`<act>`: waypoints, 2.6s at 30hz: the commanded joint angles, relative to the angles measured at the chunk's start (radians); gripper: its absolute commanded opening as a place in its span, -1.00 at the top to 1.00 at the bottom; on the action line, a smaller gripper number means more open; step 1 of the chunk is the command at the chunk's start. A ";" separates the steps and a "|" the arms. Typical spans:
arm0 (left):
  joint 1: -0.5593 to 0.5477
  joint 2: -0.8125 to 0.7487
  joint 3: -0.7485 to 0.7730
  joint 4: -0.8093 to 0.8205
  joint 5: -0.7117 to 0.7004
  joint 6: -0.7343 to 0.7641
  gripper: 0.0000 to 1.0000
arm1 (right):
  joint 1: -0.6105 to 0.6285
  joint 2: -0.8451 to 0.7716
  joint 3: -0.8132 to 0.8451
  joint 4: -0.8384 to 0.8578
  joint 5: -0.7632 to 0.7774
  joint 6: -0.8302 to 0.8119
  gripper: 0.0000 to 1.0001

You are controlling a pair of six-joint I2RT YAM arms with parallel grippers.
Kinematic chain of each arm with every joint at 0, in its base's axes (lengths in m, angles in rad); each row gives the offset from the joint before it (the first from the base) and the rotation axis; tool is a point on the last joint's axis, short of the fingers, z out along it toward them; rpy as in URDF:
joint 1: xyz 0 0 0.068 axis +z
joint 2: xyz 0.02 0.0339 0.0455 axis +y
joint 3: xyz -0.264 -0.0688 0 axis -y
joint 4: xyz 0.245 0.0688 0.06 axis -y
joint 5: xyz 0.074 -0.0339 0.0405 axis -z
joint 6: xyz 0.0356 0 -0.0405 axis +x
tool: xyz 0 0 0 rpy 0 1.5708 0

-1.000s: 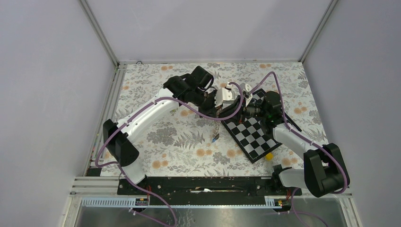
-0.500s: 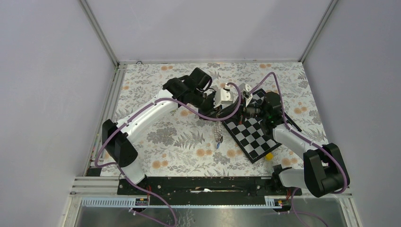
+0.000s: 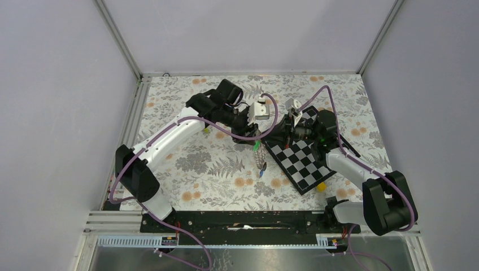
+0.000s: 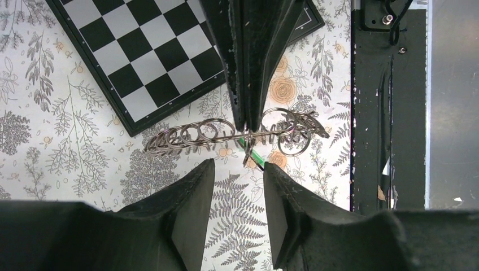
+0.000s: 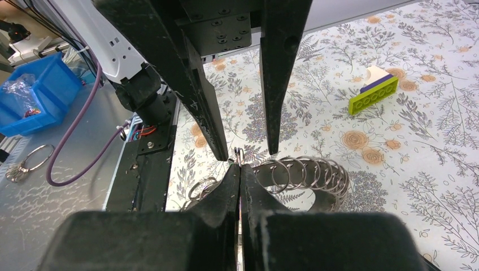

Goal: Put the keys on the keyring

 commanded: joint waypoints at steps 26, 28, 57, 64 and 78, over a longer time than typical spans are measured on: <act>0.007 -0.004 0.004 0.045 0.083 0.007 1.00 | 0.004 -0.032 0.002 0.089 0.011 0.015 1.00; 0.006 0.006 0.008 0.044 0.097 0.003 1.00 | 0.004 -0.029 0.000 0.101 0.012 0.023 1.00; 0.019 -0.020 0.008 0.044 0.094 0.017 0.33 | 0.004 -0.029 -0.004 0.090 0.017 -0.001 1.00; 0.019 -0.011 0.012 0.044 0.137 0.007 0.40 | 0.004 -0.026 -0.004 0.077 0.019 -0.012 1.00; 0.020 0.006 0.035 0.044 0.179 -0.015 0.52 | 0.004 -0.025 -0.002 0.066 0.017 -0.023 1.00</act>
